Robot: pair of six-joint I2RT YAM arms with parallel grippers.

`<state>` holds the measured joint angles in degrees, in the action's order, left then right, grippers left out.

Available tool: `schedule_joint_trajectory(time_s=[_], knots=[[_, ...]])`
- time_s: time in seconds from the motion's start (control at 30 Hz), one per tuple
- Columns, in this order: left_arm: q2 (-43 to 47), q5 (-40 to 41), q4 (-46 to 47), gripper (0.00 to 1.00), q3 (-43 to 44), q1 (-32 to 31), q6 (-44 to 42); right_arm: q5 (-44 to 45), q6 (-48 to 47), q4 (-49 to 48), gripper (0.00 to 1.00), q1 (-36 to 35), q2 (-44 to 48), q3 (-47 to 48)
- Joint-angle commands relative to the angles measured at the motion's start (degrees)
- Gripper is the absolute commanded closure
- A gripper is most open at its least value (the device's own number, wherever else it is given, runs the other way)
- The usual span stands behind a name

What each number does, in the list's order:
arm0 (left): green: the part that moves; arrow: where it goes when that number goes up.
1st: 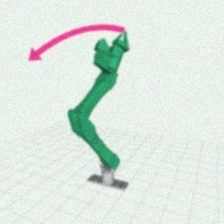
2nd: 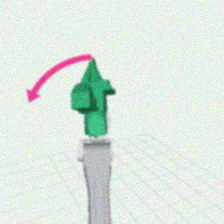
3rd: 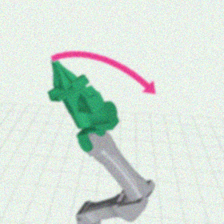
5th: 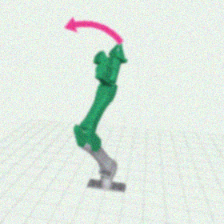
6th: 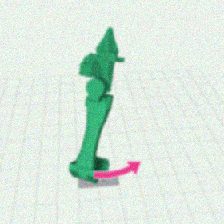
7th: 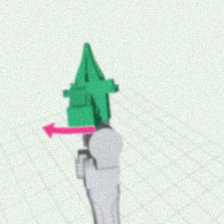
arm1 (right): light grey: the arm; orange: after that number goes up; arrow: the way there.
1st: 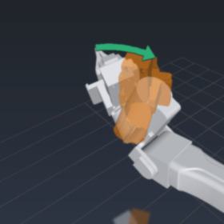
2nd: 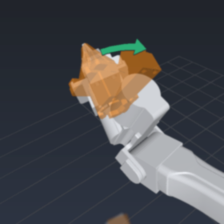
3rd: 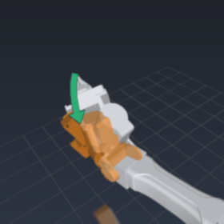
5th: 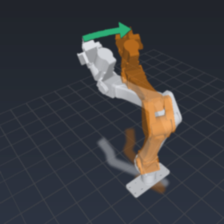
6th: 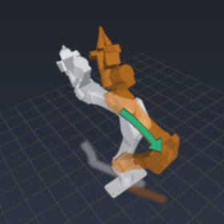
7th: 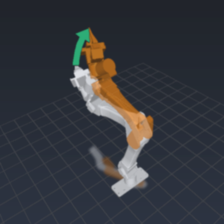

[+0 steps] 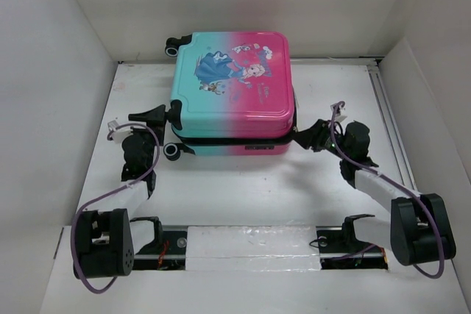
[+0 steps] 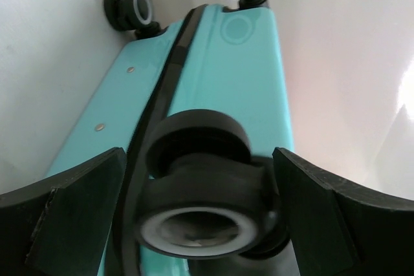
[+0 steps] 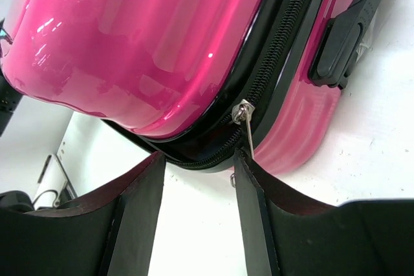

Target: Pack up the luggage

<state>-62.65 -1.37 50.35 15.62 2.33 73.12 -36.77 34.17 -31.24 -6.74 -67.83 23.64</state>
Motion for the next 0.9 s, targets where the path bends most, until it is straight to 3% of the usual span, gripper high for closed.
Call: schedule_joint_trajectory(time_s=[0.0,0.2,0.33,0.43,0.47,0.5,0.63,0.87], knots=[[-0.01,-0.22,6.42,0.08,3.28,-0.04,1.15,-0.84,-0.95,0.75,0.47,-1.95,0.60,-0.52],[-0.80,1.54,7.74,0.23,5.03,-0.04,2.28,-0.32,-1.48,1.27,0.48,-3.10,0.60,-1.05],[-3.78,0.06,8.54,0.28,6.44,-0.04,2.90,0.29,-1.48,2.32,0.48,-3.72,1.21,-1.05],[-4.32,-0.48,12.14,0.40,6.44,-0.04,4.22,0.83,-1.48,3.03,0.48,-3.72,2.26,-1.05],[-4.84,-1.00,12.14,0.47,6.44,-0.04,4.22,0.83,-1.48,3.03,0.48,-3.72,2.27,-1.05],[-4.85,-1.01,12.14,0.64,6.44,-0.04,4.22,0.83,-1.48,3.03,0.48,-3.72,2.27,-1.05],[-5.37,-1.53,11.89,1.00,8.28,0.48,3.69,0.83,-1.48,3.56,0.48,-4.86,2.27,-1.05],[-5.37,-3.47,6.61,1.00,16.36,4.35,-1.04,0.83,-2.70,5.40,0.48,-9.33,1.04,-2.19]])
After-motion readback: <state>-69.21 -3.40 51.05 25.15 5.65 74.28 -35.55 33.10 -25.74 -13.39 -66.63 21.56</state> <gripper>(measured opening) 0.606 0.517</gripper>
